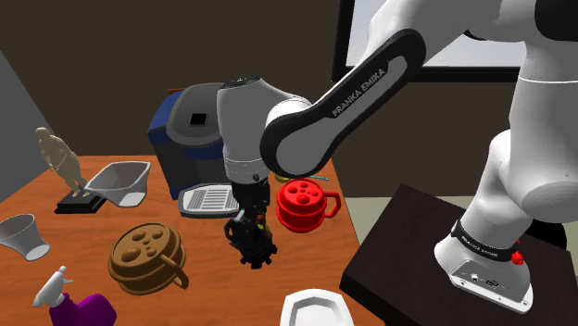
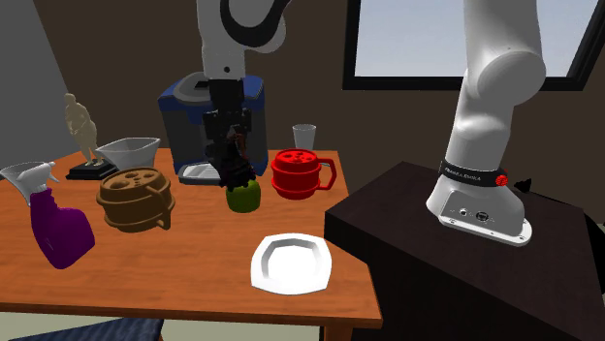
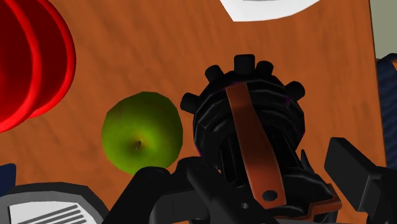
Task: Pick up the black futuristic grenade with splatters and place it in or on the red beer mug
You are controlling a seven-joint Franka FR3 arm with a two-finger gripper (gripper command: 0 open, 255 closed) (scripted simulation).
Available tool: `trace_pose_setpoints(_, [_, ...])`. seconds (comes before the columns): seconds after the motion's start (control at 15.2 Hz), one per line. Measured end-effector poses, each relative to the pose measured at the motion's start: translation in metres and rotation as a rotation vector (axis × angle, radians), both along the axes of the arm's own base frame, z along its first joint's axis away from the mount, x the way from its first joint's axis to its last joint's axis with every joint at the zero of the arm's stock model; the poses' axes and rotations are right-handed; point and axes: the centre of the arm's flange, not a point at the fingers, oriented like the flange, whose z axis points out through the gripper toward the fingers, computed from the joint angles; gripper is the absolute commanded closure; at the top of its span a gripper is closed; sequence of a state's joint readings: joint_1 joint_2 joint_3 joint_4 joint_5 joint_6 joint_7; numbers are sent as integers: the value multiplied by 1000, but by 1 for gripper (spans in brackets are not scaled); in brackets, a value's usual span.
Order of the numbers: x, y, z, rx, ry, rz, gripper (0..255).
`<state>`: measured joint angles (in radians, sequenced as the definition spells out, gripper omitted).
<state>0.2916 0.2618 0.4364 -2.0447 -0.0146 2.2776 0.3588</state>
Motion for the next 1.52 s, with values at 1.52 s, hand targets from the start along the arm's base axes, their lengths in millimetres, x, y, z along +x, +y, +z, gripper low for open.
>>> trace_pose_setpoints(1.52, [8, -129, 79, -1, 1, -2, 255])
